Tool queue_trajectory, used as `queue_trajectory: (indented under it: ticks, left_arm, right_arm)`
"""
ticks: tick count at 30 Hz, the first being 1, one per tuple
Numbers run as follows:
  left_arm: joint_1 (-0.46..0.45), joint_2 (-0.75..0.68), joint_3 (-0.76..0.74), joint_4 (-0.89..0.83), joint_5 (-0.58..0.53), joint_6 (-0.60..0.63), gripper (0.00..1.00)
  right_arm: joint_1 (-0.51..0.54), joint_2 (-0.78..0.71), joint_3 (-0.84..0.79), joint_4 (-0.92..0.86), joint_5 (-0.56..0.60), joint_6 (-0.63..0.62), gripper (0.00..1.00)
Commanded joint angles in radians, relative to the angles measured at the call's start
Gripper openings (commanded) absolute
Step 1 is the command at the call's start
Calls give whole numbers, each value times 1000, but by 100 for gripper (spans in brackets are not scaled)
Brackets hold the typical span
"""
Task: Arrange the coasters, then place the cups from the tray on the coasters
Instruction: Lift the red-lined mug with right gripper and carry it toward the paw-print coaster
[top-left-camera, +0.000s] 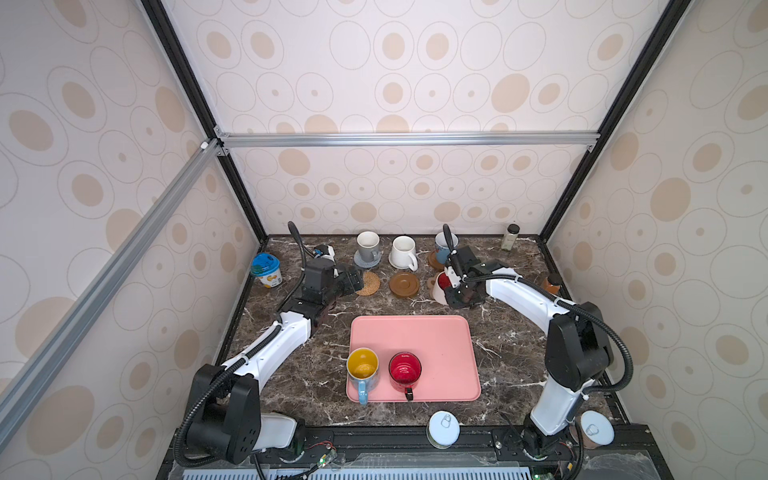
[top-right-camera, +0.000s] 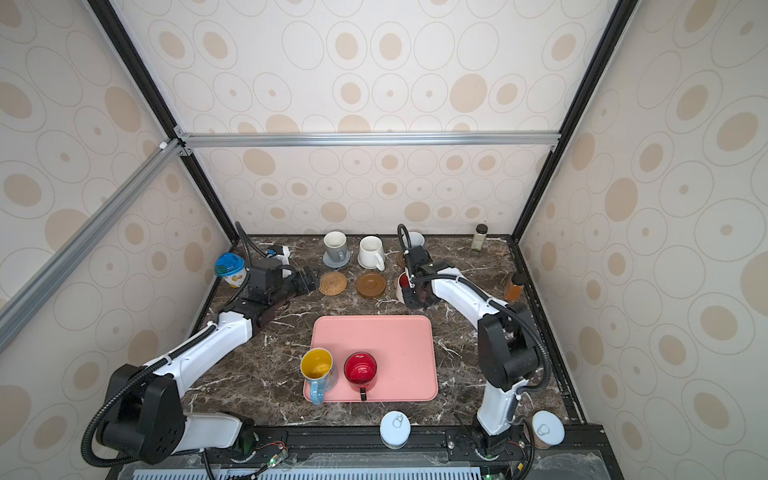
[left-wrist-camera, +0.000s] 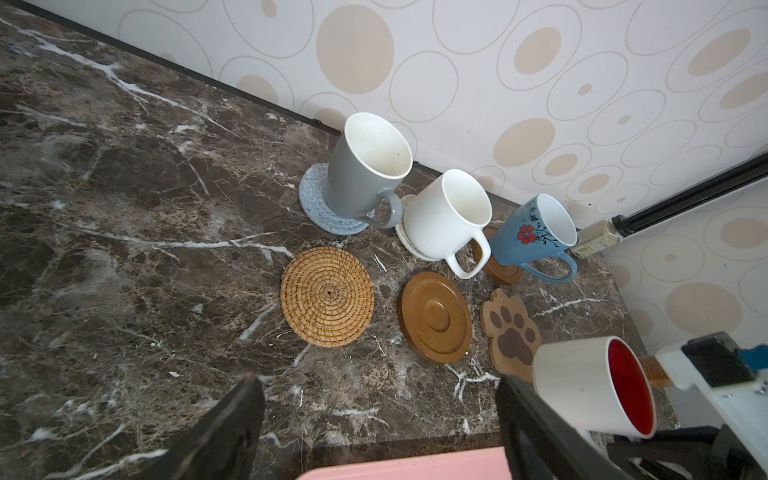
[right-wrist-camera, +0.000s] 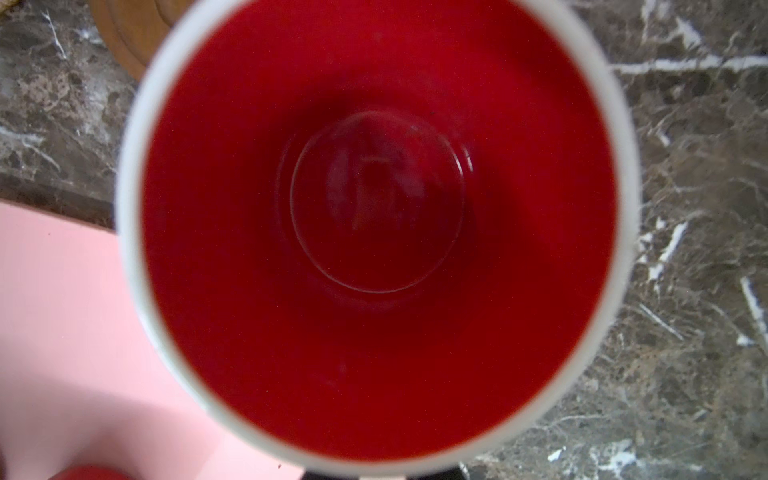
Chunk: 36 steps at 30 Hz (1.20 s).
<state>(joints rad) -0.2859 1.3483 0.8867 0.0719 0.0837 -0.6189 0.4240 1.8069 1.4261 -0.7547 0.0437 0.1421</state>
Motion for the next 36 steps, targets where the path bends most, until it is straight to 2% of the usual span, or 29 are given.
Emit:
queue_trajectory:
  ticks: [1, 11, 23, 36]
  left_arm:
    - [11, -29, -3, -16, -15, -14, 88]
    - [13, -44, -4, -34, -19, -13, 89]
    - [13, -52, 0, -42, -21, -16, 89]
    - [13, -73, -21, -41, -38, -17, 89]
  right_arm:
    - [-23, 34, 81, 23, -16, -72, 6]
    - [-73, 156, 224, -21, -36, -163, 5]
    - [-90, 267, 363, -72, -52, -214, 5]
    - [-95, 272, 349, -72, -48, -208, 5]
